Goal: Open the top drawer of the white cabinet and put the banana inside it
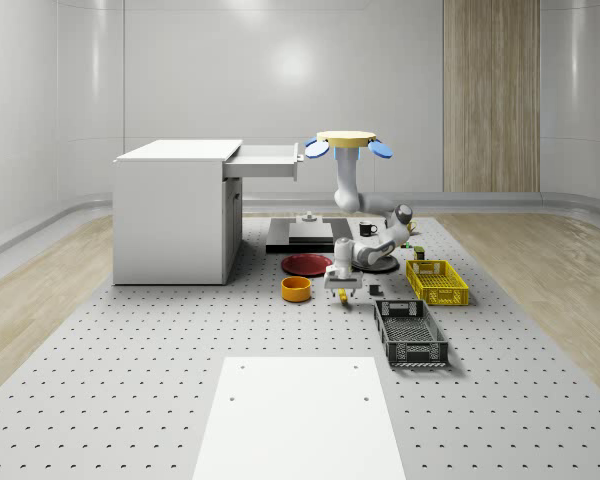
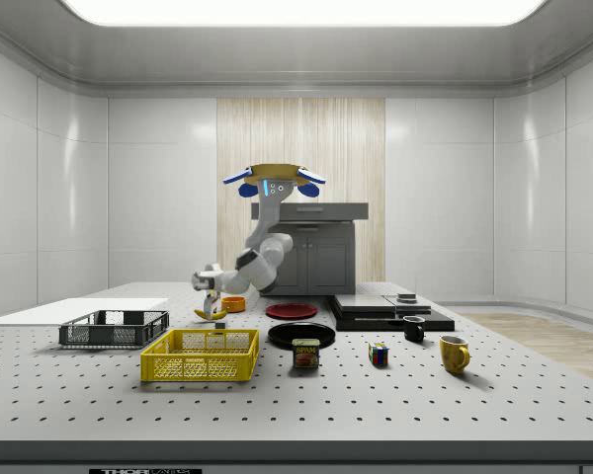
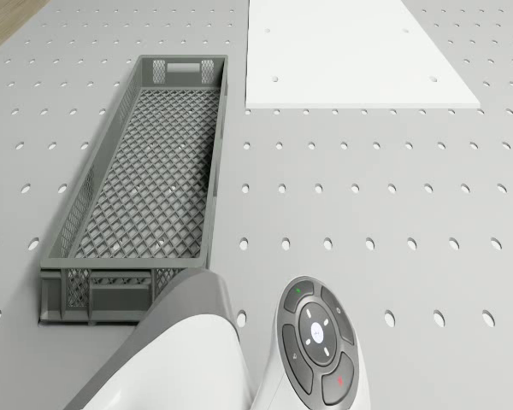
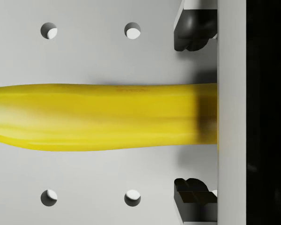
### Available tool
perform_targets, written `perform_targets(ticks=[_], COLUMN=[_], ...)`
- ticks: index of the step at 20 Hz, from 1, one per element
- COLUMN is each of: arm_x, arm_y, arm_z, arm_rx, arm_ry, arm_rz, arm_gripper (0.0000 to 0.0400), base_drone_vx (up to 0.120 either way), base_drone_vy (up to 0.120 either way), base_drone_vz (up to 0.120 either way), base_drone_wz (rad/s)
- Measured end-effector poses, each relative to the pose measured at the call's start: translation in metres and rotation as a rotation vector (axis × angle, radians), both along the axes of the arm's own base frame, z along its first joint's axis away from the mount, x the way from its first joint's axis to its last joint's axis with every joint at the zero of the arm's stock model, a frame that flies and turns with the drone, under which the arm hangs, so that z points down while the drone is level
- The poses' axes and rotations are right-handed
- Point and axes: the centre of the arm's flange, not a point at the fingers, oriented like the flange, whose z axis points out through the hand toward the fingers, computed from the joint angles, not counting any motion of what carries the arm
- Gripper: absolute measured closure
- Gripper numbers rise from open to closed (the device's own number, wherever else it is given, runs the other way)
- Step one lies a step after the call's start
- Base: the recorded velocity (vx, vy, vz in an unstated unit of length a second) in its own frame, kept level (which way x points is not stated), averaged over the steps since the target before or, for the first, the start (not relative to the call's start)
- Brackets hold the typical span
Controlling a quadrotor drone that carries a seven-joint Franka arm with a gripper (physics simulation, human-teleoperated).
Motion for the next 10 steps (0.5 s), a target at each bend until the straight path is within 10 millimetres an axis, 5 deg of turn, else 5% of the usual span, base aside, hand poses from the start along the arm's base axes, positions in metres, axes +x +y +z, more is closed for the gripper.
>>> perform_targets(ticks=[1, 6, 10], arm_x=[0.0, 0.0001, 0.0001], arm_y=[0.0004, 0.0014, 0.0019], arm_z=[0.0012, 0.0044, 0.0053], arm_rx=[0.0, 0.0, -0.002], arm_ry=[0.0, 0.0, -0.001], arm_rz=[0.0, 0.0, -0.004], arm_gripper=[0.0, 0.0172, 0.0202], base_drone_vx=[0.0, 0.0, 0.0], base_drone_vy=[0.0, 0.0, 0.0], base_drone_vz=[0.0, 0.0, 0.0], base_drone_wz=[0.0, 0.0, 0.0])
